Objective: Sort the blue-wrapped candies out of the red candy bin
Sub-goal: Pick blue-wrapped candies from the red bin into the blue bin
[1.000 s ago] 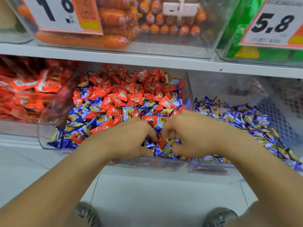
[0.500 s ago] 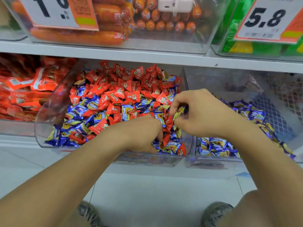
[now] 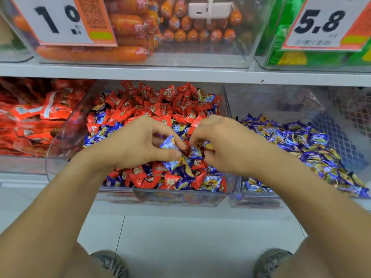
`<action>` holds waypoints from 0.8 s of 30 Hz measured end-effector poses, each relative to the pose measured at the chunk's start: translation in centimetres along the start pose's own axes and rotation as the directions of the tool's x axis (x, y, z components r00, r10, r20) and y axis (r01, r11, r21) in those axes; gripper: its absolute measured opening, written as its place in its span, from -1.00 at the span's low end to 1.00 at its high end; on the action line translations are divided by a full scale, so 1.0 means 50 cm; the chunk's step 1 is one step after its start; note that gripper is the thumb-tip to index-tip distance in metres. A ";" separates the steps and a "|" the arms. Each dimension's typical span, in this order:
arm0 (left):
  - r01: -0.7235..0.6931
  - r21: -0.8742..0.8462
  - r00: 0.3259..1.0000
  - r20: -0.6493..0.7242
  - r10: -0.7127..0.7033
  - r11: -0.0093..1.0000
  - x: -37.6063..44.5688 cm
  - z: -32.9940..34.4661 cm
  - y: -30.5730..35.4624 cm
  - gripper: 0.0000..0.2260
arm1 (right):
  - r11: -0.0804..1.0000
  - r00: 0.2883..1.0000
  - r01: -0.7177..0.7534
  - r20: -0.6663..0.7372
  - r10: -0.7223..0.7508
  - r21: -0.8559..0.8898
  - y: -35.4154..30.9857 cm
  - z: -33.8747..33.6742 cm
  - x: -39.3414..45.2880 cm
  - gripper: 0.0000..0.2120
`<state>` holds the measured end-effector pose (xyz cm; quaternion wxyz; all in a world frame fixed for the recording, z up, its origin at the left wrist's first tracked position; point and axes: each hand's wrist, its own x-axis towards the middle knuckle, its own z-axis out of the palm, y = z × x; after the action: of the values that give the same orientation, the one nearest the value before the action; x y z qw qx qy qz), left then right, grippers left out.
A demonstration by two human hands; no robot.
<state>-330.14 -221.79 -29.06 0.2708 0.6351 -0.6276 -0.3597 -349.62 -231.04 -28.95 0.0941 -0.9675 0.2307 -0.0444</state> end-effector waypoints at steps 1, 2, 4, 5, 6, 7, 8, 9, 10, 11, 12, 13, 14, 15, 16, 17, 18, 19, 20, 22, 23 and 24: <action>-0.009 -0.003 1.000 -0.030 0.009 1.000 -0.004 -0.005 0.000 -0.91 | 1.000 1.000 0.005 -0.012 -0.006 -0.024 0.003 0.002 0.009 -0.69; -0.022 -0.003 0.998 -0.060 0.022 1.000 -0.008 -0.008 0.000 -0.91 | 0.999 1.000 0.001 -0.003 -0.001 -0.039 0.004 0.003 0.018 -0.69; -0.040 -0.003 0.989 -0.143 0.039 0.999 -0.012 -0.008 -0.003 -0.90 | 0.998 0.996 -0.038 0.082 0.042 -0.056 0.008 0.010 0.031 -0.53; -0.038 0.004 0.983 -0.181 0.038 0.999 -0.013 -0.007 -0.004 -0.88 | 0.996 0.990 -0.057 0.122 0.065 -0.070 0.006 0.015 0.035 -0.44; -0.034 0.007 0.977 -0.212 0.035 0.999 -0.015 -0.006 -0.003 -0.87 | 0.994 0.987 -0.072 0.138 0.083 -0.088 0.004 0.020 0.039 -0.39; -0.031 0.010 0.970 -0.242 0.032 0.999 -0.016 -0.005 -0.004 -0.87 | 0.992 0.987 -0.080 0.132 0.093 -0.102 0.002 0.025 0.043 -0.41; -0.027 0.017 0.964 -0.265 0.031 0.999 -0.017 -0.005 -0.005 -0.87 | 0.990 0.987 -0.090 0.124 0.103 -0.107 0.001 0.028 0.047 -0.45; -0.027 0.021 0.958 -0.285 0.032 0.999 -0.018 -0.004 -0.003 -0.86 | 0.990 0.987 -0.099 0.113 0.111 -0.101 0.002 0.030 0.049 -0.50; -0.023 0.025 0.952 -0.304 0.029 0.999 -0.019 -0.004 -0.003 -0.85 | 0.990 0.987 -0.111 0.105 0.119 -0.083 0.002 0.029 0.048 -0.55; -0.025 0.025 0.947 -0.321 0.032 0.999 -0.021 -0.001 -0.001 -0.85 | 0.991 0.988 -0.121 0.091 0.126 -0.059 0.003 0.026 0.044 -0.60; -0.031 0.030 0.942 -0.334 0.039 0.999 -0.024 0.002 0.001 -0.84 | 0.991 0.989 -0.127 0.066 0.130 -0.036 0.005 0.019 0.038 -0.64; -0.040 0.038 0.939 -0.341 0.051 0.998 -0.026 0.007 0.006 -0.84 | 0.991 0.990 -0.135 0.035 0.135 -0.014 0.007 0.012 0.031 -0.67; -0.050 0.046 0.937 -0.343 0.063 0.998 -0.027 0.011 0.009 -0.85 | 0.989 0.989 -0.148 0.010 0.148 0.009 0.009 0.004 0.023 -0.68; -0.059 0.051 0.938 -0.339 0.073 0.997 -0.028 0.015 0.012 -0.87 | 0.986 0.987 -0.163 -0.003 0.163 0.032 0.010 -0.003 0.015 -0.69; -0.066 0.055 0.941 -0.329 0.080 0.996 -0.029 0.017 0.014 -0.87 | 0.984 0.985 -0.171 -0.003 0.171 0.048 0.009 -0.009 0.010 -0.69; -0.069 0.049 0.946 -0.315 0.081 0.996 -0.030 0.019 0.016 -0.87 | 0.985 0.986 -0.167 -0.001 0.167 0.054 0.008 -0.012 0.005 -0.67; -0.062 0.044 0.954 -0.291 0.072 0.997 -0.030 0.021 0.016 -0.88 | 0.986 0.988 -0.154 0.004 0.154 0.062 0.006 -0.013 0.002 -0.65; -0.042 0.049 0.963 -0.262 0.054 0.998 -0.029 0.022 0.014 -0.89 | 0.987 0.990 -0.140 0.010 0.140 0.080 0.004 -0.012 -0.001 -0.63; -0.019 0.067 0.973 -0.230 0.034 0.998 -0.028 0.024 0.012 -0.89 | 0.985 0.991 -0.134 0.019 0.133 0.110 0.002 -0.013 -0.004 -0.63; 0.037 0.033 0.986 -0.161 -0.031 0.999 -0.027 0.027 0.010 -0.89 | 0.976 0.989 -0.142 0.061 0.134 0.164 0.001 -0.013 -0.006 -0.66; 0.067 -0.026 0.989 -0.133 -0.069 0.997 -0.027 0.028 0.012 -0.89 | 0.978 0.988 -0.141 0.090 0.128 0.153 0.001 -0.014 -0.006 -0.67; 0.092 -0.067 0.988 -0.116 -0.099 0.994 -0.026 0.029 0.015 -0.88 | 0.986 0.987 -0.130 0.109 0.118 0.106 0.002 -0.013 -0.003 -0.64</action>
<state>-331.69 -220.40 -29.17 0.3096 0.6761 -0.5679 -0.3530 -349.88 -231.17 -28.36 0.1627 -0.9453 0.2826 -0.0015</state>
